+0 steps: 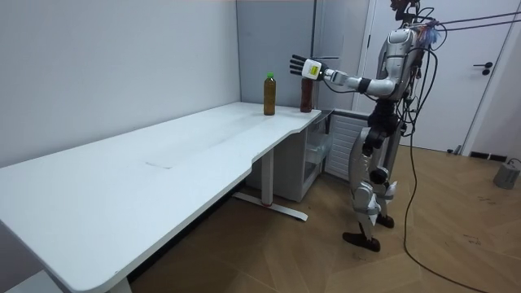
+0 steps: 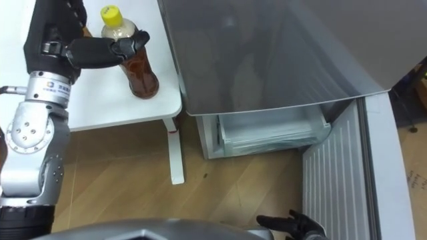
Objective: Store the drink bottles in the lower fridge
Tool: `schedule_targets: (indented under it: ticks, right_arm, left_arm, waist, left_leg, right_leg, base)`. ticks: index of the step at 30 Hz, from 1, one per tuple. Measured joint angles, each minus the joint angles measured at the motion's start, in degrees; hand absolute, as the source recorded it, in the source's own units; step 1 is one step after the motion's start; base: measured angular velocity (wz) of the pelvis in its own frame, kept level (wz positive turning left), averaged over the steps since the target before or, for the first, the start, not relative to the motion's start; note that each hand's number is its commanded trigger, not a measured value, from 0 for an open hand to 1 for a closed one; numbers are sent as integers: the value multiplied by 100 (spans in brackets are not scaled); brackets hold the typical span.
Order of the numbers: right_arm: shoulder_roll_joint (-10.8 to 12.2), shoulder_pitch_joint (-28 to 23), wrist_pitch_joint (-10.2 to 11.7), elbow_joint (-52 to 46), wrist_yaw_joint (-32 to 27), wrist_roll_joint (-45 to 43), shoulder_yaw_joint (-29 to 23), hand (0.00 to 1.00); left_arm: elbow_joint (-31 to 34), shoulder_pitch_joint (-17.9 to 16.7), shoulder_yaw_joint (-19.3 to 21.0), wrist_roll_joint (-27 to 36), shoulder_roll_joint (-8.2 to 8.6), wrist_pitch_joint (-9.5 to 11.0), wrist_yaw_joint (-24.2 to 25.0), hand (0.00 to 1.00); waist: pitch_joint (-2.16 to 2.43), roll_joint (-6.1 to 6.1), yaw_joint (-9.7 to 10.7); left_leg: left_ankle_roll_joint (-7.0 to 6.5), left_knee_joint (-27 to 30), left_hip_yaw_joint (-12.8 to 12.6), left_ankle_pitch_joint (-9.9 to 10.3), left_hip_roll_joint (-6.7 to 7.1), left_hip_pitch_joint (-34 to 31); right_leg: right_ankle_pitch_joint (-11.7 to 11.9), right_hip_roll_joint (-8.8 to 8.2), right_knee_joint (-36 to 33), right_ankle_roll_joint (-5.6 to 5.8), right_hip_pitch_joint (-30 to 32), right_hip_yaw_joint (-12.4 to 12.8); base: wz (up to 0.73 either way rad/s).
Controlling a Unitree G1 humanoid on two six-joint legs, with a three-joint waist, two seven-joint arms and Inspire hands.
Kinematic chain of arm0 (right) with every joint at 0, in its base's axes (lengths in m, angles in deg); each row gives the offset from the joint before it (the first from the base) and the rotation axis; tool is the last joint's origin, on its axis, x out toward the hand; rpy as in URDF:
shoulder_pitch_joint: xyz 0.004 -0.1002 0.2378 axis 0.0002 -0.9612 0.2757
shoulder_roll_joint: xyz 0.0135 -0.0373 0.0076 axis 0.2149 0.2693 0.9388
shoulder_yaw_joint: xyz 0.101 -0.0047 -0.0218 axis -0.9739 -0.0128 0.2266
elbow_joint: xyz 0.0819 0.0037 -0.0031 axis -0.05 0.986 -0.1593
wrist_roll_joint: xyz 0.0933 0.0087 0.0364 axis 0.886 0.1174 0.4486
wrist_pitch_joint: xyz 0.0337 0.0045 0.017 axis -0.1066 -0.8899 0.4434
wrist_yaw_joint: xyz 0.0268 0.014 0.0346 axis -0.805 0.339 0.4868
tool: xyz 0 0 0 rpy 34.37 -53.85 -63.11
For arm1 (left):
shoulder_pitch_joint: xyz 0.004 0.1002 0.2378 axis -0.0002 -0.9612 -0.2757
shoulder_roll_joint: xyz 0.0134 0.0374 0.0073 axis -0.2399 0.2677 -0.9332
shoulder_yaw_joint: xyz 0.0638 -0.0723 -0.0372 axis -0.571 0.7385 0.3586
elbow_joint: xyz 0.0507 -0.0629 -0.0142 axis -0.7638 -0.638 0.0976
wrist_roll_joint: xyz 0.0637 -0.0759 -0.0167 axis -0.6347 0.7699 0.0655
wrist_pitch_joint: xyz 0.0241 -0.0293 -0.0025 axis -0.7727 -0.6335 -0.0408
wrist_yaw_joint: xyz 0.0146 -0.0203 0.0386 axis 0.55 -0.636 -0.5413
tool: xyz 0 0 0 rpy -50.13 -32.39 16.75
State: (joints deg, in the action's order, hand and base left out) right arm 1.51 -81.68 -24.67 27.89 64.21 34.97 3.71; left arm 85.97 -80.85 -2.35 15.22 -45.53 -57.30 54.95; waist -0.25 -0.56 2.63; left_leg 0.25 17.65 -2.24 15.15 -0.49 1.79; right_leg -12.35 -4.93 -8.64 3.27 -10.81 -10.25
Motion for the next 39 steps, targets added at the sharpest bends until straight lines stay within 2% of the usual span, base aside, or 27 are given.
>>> schedule_targets:
  ticks: [8, 17, 26, 33, 39]
  right_arm:
    - [12, -12, -2, -1, -5, 0, -9, 0]
    - [11, 13, -93, -21, -6, -1, -10, 0]
    - [9, 21, -129, -21, 20, -6, -14, 0]
    - [14, 41, -206, -22, 19, -5, -13, 0]
    - [13, 71, -250, -54, 15, 3, -10, 0]
  left_arm:
    - [-150, -3, -2, 1, 2, -122, 13, 0]
    - [-322, -5, -3, 27, 2, -126, 126, 0]
    - [-441, -67, -3, 339, 1, -134, 154, 0]
    - [-448, -161, -6, 509, 0, -289, 163, 0]
    - [-657, -162, -40, 706, -24, -338, 158, 0]
  waist:
    - [6, -11, 4]
    - [12, -15, 4]
    - [12, -23, 23]
    - [9, -32, 39]
    - [5, -33, 70]
  left_leg:
    - [0, -5, -14, 0, -2, 0]
    - [0, -19, -16, 0, -2, -1]
    - [0, 4, -22, 0, -1, 21]
    - [0, 10, -27, 0, -2, 33]
    - [0, 21, -33, 0, -4, 28]
  right_leg:
    - [0, 0, -1, 0, 3, 17]
    - [0, 0, -8, 0, -2, 17]
    - [0, -3, -7, 0, -9, 7]
    - [0, -4, -8, 0, -16, 8]
    - [0, -4, -14, 0, -26, 8]
  base:
    - [0]
    - [0]
    - [0]
    - [0]
    - [0]
